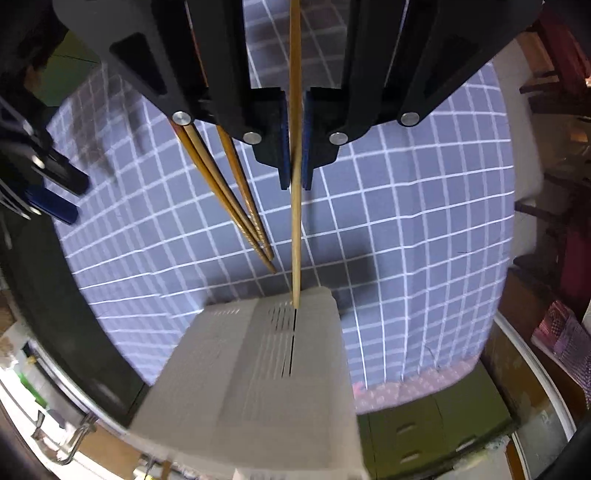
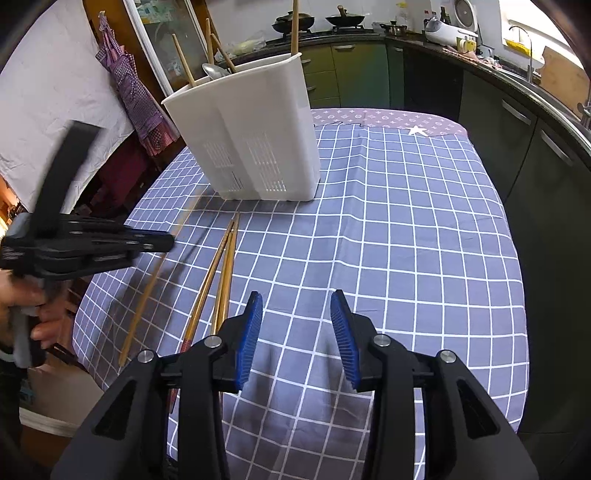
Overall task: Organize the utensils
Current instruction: 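Grasp a wooden chopstick with the right tool and lift it while the left tool holds its chopstick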
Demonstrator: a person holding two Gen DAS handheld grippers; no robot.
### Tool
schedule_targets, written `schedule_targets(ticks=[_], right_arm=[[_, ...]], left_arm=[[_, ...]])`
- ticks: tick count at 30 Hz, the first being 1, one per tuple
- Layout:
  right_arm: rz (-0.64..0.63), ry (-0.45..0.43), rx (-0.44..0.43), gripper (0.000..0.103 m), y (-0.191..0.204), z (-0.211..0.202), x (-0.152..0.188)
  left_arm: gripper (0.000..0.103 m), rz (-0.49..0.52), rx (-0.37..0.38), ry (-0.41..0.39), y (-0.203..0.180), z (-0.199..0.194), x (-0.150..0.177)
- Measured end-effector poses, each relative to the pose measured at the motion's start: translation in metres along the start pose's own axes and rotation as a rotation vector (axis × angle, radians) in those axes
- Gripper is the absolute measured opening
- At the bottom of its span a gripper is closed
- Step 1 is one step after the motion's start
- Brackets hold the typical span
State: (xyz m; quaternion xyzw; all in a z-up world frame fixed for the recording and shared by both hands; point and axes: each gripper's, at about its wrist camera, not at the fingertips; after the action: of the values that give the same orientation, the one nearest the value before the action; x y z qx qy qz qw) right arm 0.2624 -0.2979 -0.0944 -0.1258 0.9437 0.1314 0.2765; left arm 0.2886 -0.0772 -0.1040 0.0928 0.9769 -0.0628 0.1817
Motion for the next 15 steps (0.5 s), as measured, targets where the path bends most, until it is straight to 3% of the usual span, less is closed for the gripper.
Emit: schedule_targets(ticks=[4, 11, 13, 15], right_arm=[[-0.033, 0.018, -0.013, 0.039, 0.011, 0.006, -0.009], [-0.113, 0.135, -0.019, 0.042, 0.041, 0.055, -0.034], [-0.122, 0.16, -0.012, 0.039, 0.045, 0.069, -0.04], [-0.128, 0.188, -0.016, 0.028, 0.05, 0.082, -0.045]], left_arm=[[0.006, 0.01, 0.017, -0.081, 0.006, -0.039, 0.015], [0.006, 0.025, 0.027, -0.224, 0.016, -0.095, 0.043], [0.006, 0.025, 0.029, -0.242, 0.017, -0.102, 0.05], [0.006, 0.03, 0.038, -0.253, 0.017, -0.107, 0.056]])
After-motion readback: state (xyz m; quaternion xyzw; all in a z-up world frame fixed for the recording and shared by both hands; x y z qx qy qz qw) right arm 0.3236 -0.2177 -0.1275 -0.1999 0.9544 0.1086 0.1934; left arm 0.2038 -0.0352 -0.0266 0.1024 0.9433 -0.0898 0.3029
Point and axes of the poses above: each gripper's, at about its wrist camera, not at the fingertips, and z roughly the way its jaws point, y to its left, x to its underside, and after that the axes turned 3 degrees about x, right-handed
